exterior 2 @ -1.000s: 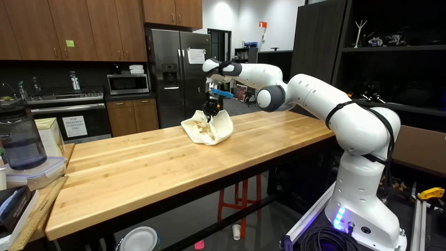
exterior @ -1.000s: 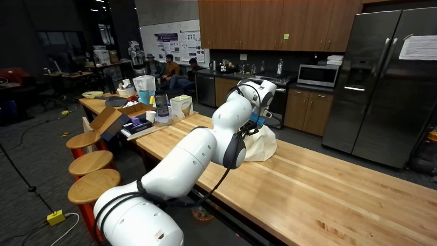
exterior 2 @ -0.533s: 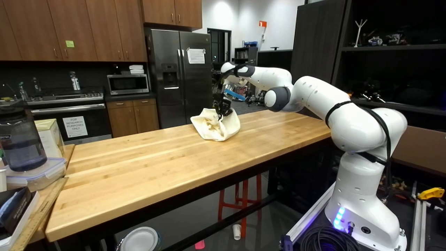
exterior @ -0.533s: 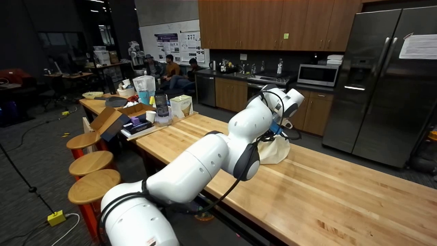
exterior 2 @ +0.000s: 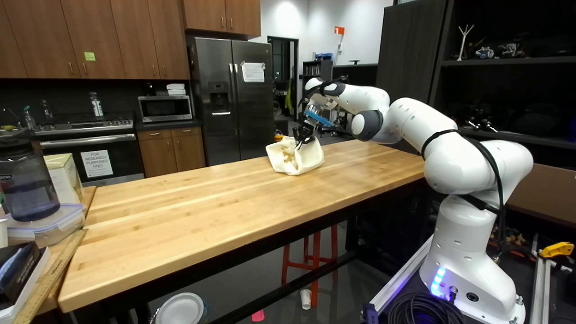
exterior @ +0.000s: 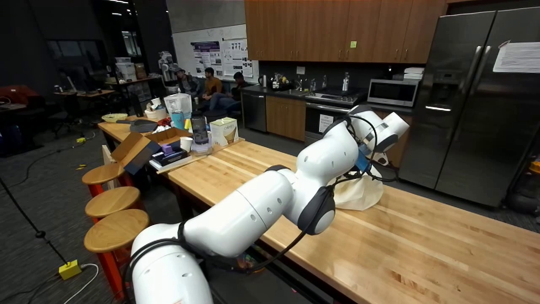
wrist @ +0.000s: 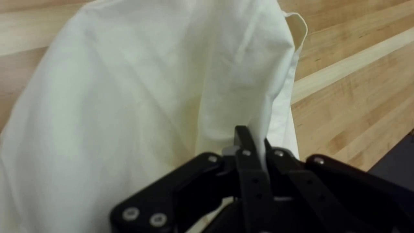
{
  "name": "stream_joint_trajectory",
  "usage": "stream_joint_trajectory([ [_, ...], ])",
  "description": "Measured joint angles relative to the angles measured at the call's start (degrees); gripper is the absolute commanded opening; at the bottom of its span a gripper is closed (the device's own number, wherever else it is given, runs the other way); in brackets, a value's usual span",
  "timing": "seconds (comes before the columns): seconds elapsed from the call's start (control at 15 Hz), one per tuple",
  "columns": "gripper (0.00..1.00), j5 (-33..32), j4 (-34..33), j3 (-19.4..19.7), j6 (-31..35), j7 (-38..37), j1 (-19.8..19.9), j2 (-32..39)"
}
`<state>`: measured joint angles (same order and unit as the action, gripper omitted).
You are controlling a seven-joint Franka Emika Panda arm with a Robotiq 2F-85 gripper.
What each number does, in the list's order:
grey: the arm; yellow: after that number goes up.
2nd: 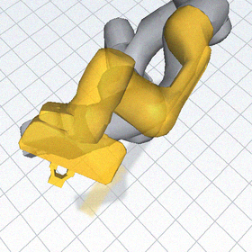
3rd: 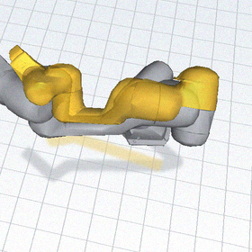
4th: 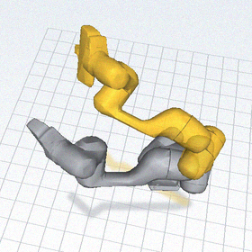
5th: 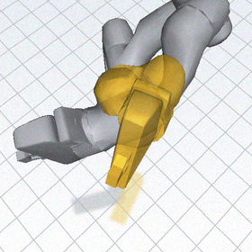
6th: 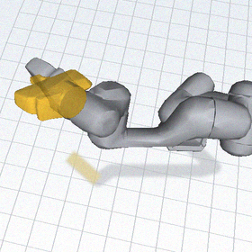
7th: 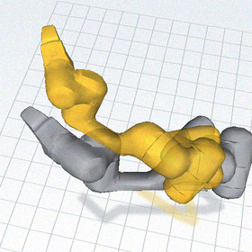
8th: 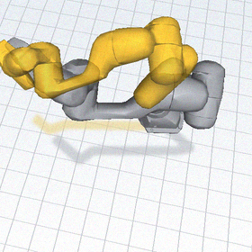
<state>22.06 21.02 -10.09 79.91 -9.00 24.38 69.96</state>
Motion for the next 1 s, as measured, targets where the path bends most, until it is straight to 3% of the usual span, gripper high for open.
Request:
stream_joint_trajectory([
  [0.73,0.01,3.71,0.5,-0.27,-0.1,-11.84,6.81,2.81],
  [1.0,0.01,5.6,0.12,-1.94,0.02,-11.76,6.64,3.15],
])
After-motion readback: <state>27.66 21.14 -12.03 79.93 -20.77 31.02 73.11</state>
